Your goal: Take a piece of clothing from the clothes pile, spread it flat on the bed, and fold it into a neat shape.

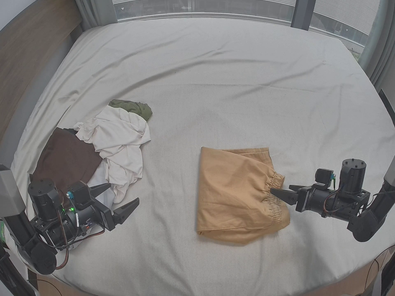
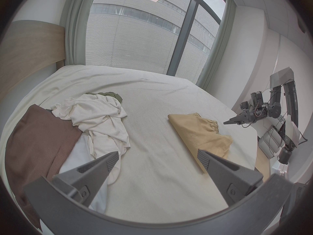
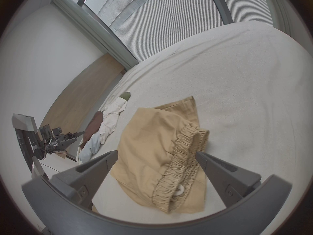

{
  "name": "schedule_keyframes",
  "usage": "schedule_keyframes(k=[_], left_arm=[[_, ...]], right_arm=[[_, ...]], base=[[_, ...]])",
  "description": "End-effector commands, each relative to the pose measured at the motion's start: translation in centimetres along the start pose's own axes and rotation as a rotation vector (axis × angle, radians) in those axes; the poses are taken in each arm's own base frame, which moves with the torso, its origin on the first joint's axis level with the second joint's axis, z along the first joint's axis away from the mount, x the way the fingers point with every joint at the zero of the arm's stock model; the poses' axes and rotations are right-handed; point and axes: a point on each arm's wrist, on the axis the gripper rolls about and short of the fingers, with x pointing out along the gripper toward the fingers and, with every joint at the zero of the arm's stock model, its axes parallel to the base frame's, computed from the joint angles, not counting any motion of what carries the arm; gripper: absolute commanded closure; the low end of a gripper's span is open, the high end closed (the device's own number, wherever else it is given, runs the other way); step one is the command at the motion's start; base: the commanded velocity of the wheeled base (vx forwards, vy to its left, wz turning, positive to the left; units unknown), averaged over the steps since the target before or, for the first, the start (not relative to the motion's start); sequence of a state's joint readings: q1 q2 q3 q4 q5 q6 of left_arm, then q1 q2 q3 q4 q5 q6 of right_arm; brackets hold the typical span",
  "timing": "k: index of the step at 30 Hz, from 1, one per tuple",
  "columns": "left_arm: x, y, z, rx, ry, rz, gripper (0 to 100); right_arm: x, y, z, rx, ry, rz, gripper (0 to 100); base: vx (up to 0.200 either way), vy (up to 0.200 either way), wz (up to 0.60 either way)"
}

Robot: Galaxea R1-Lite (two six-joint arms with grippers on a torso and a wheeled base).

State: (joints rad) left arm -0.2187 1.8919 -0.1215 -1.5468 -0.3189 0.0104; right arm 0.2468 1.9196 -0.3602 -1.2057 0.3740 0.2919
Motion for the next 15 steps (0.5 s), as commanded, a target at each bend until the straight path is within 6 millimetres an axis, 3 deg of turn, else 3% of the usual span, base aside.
schedule_keyframes(k=[1,15], left_arm=[[-0.1,-0.2,-0.3,-0.004,0.017,-0.004,0],[-0.3,-0.2,-0.4,-0.006,0.024,-0.005,0]], right_arm=[[0.1,-1.1,-0.3,0.022,0.017,-0.036,0],[2.5,-3.2,-3.5,0.081,0.141,-0.077,0]], base=[[0.0,0.0,0.0],[0.0,0.0,0.0]])
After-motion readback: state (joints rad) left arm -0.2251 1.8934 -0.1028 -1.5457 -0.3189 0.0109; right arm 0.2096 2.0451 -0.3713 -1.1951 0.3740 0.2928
